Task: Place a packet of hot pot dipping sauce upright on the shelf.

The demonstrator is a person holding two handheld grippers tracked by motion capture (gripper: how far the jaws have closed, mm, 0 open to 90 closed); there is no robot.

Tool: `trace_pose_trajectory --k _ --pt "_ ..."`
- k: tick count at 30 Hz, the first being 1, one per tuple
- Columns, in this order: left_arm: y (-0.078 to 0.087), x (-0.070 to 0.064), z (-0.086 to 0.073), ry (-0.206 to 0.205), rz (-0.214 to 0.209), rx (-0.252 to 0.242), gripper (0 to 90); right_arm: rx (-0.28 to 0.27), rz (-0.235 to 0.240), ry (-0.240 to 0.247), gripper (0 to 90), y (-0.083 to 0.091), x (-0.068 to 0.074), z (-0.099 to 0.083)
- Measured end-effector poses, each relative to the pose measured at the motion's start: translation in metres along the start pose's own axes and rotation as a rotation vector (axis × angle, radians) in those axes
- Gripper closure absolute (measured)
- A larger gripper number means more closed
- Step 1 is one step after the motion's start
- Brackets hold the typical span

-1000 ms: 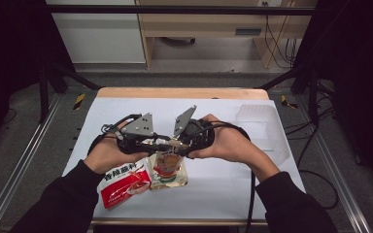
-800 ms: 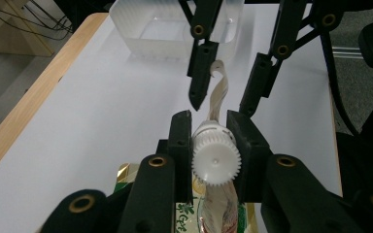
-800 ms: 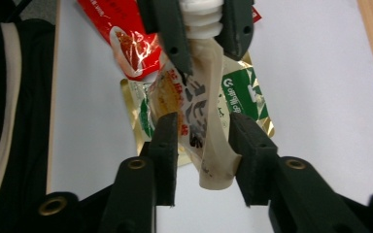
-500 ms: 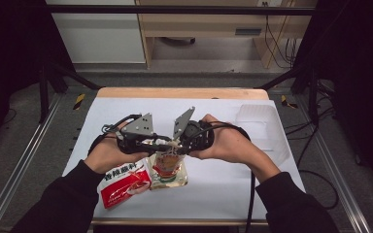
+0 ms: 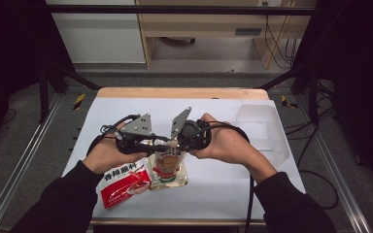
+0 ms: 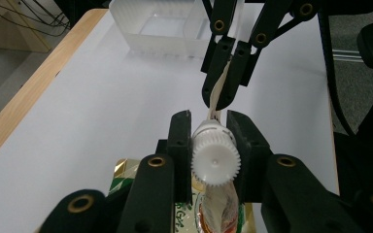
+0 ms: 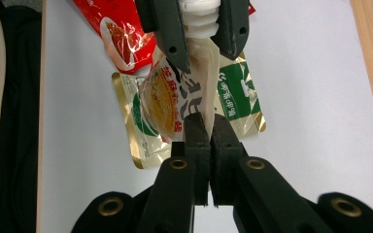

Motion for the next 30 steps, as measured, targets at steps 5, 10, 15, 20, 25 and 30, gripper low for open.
trace_pose_trajectory --k 5,10,15,20,25,30 --pt "0.000 0.003 -0.002 0.010 0.007 -0.010 72.2 0.013 -0.017 -0.003 89.6 0.001 -0.002 0.002" --pt "0.003 0.007 -0.001 0.030 0.023 -0.053 55.3 0.031 -0.033 0.012 90.0 0.004 -0.004 0.006" --pt "0.004 0.006 -0.002 0.046 0.039 -0.075 34.2 0.054 -0.043 0.008 90.0 0.004 -0.007 0.007" --pt "0.005 0.005 -0.008 0.078 0.040 -0.090 23.6 0.061 -0.044 0.000 90.0 0.007 -0.011 0.006" --pt "0.008 0.002 -0.020 0.123 0.077 -0.093 17.7 0.063 -0.047 0.005 90.0 0.013 -0.015 0.006" --pt "0.009 -0.003 -0.048 0.187 0.107 -0.109 14.9 0.055 -0.044 0.015 90.0 0.021 -0.019 0.002"
Point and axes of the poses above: each handheld gripper's, and its own axes: y roughly backward along the jaws, z roughly out of its top, x roughly to its left, the point moved 10 cm from there along -y, roughly forward along the jaws, and after that the axes turned 9 degrees about x, right-handed, at the moved point
